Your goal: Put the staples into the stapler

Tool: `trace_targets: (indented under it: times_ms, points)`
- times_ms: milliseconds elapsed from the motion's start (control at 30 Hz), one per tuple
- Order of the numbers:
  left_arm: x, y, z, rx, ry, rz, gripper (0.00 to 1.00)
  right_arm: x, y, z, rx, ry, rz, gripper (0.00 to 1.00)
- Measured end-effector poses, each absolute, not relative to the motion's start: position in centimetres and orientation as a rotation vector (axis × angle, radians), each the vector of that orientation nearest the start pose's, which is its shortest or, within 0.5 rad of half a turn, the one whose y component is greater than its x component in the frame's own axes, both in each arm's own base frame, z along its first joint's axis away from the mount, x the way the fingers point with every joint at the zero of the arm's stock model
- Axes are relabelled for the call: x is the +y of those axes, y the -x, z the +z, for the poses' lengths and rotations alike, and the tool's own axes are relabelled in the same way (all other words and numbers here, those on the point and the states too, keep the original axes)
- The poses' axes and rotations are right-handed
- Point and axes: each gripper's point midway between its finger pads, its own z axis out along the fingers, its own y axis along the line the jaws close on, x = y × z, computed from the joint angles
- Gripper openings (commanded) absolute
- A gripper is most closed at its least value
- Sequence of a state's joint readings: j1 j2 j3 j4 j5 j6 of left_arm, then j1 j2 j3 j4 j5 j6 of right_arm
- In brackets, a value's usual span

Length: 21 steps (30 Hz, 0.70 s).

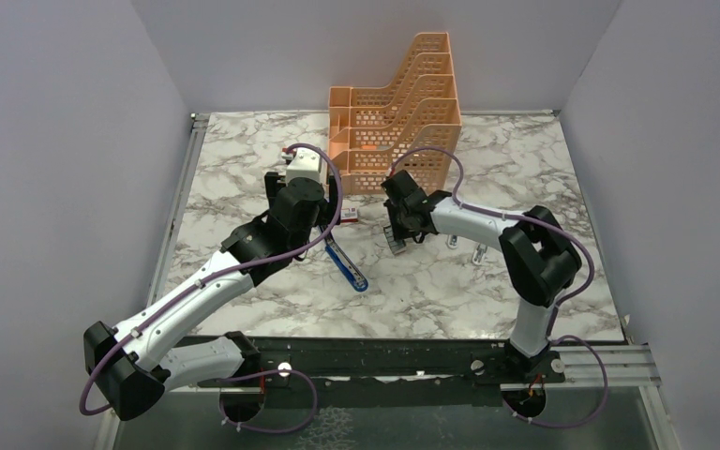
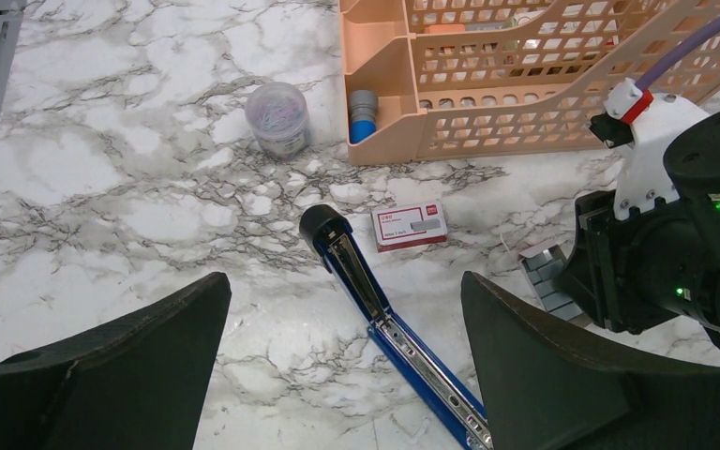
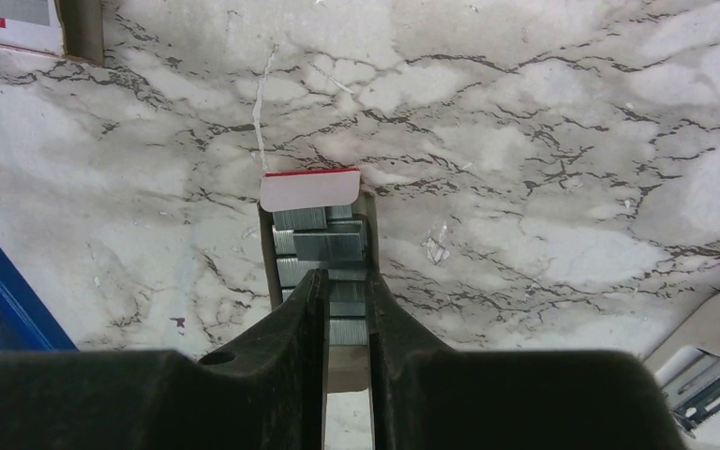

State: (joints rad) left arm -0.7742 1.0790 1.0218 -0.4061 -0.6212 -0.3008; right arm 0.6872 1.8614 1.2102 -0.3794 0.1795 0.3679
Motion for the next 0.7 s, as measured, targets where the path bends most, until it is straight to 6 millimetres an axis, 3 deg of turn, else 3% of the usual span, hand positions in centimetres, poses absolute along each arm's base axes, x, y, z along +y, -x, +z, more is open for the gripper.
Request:
trace_targets:
  times_ms: [400,700]
  points:
    - [-16.2,-29.7,25.5,1.944,-0.081,-0.076,0.94,24.8,-32.9,5.6,2.543,0.347,0.166,0.21]
    - [-16.2,-29.7,25.5,1.944,-0.081,-0.077,0.94,21.4,-28.6,4.0,2.662,0.383,0.086,0.21]
